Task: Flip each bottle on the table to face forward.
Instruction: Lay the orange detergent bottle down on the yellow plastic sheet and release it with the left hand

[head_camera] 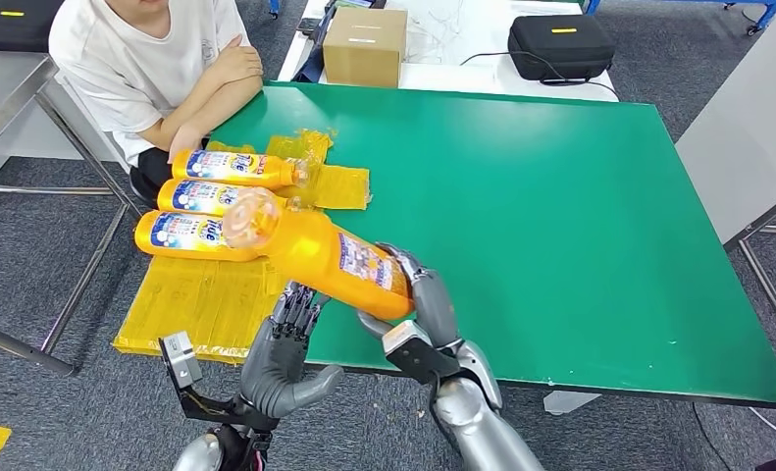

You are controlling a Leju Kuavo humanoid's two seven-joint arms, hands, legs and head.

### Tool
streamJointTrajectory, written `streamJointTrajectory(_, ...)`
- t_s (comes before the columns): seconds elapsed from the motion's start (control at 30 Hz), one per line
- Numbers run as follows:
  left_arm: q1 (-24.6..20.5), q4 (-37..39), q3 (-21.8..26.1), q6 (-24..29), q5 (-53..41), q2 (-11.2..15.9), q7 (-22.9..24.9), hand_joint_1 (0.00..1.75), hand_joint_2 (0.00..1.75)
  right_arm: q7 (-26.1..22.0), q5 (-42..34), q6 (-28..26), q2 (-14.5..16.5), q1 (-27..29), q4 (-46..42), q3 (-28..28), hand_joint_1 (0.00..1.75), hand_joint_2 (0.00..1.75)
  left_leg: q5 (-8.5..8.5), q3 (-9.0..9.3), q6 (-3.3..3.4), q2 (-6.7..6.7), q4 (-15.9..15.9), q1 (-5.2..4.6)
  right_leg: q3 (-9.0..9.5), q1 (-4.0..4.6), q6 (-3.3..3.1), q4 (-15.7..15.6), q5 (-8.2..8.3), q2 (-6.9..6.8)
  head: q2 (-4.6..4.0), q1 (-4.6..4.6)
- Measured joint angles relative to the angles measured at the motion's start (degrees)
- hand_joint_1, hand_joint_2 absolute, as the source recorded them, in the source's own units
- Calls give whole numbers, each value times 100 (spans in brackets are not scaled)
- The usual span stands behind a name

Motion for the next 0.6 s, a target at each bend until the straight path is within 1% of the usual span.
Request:
streamJointTrajectory(0.13,-7,-4,4,253,-2,6,91,0,175,-133,-54,-99,137,-85,188,265,175,175,-1,0,0,0,0,0,-1,0,0,0,-1,0,0,0)
streamJointTrajectory(0.23,-22,-15,19,358,-66,7,69,0,175,-157,-173,-91,184,-110,276,521,175,175,-1,-1,0,-1,-1,0,-1,0,0,0,-1,0,0,0)
streamJointTrajectory(0.37,-77,-62,59,518,-330,3,-124,0,175,-184,-325,31,210,-130,354,880,175,175,0,0,0,0,0,0,-2,0,0,-1,-1,0,0,1)
streamJointTrajectory(0.5,-165,-149,134,814,-623,-35,-371,0,175,-193,-451,216,224,-100,393,1296,175,175,0,0,0,-1,0,1,-2,0,0,0,-1,-1,0,1)
streamJointTrajectory(0.6,-195,-214,214,1003,-725,-73,-488,0,175,-194,-473,263,234,-82,412,1477,175,175,0,0,-1,0,0,1,-4,1,-1,-1,-1,0,0,1)
